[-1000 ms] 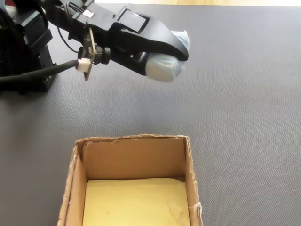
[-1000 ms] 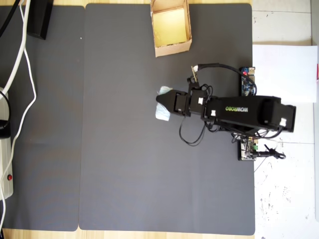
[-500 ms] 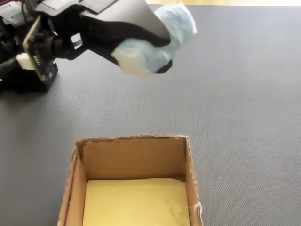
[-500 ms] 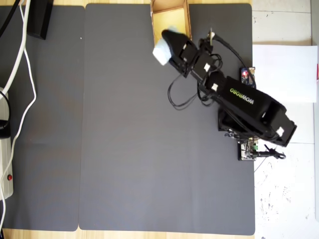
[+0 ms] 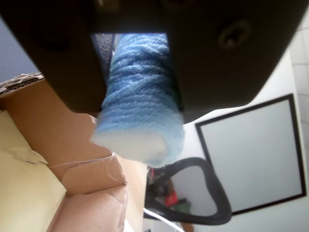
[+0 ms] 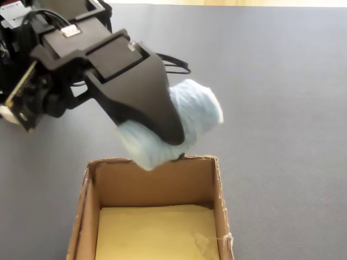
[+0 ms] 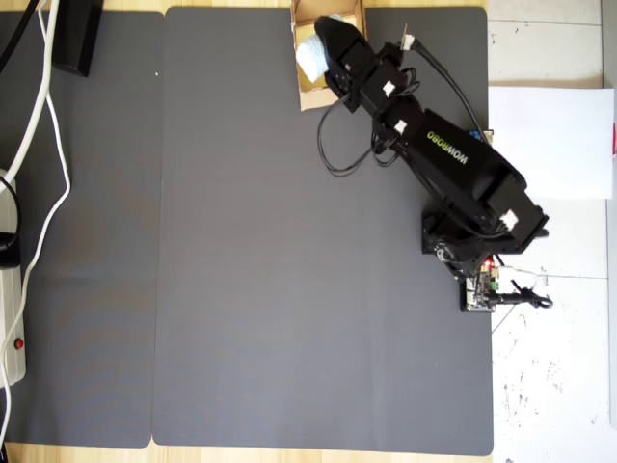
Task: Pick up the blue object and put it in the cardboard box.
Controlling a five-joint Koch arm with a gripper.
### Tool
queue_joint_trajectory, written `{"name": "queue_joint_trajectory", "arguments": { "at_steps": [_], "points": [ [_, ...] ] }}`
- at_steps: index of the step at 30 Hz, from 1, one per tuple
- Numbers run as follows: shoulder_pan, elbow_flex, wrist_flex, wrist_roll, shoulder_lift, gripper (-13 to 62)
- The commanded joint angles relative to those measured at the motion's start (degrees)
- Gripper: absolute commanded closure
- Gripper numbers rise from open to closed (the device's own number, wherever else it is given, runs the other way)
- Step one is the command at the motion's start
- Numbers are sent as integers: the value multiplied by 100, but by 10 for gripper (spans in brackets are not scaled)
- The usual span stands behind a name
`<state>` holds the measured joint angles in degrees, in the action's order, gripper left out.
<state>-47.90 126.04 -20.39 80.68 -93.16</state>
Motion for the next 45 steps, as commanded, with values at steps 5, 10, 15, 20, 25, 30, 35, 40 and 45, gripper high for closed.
{"name": "queue_joint_trajectory", "arguments": {
  "at_steps": [5, 10, 15, 20, 25, 30, 35, 40, 45],
  "points": [
    [-123, -1222, 1230, 53, 167, 316],
    [-141, -1292, 1731, 53, 97, 185],
    [-149, -1248, 1758, 53, -53, 185],
    [-149, -1204, 1784, 53, -202, 185],
    [-97, -1116, 1819, 44, -483, 185],
    [404, -633, 1767, 53, -1020, 185],
    [1063, -70, 1758, 53, -1617, 185],
    [1881, 510, 1740, 53, -2206, 185],
    [2566, 914, 1740, 70, -2566, 185]
  ]
}}
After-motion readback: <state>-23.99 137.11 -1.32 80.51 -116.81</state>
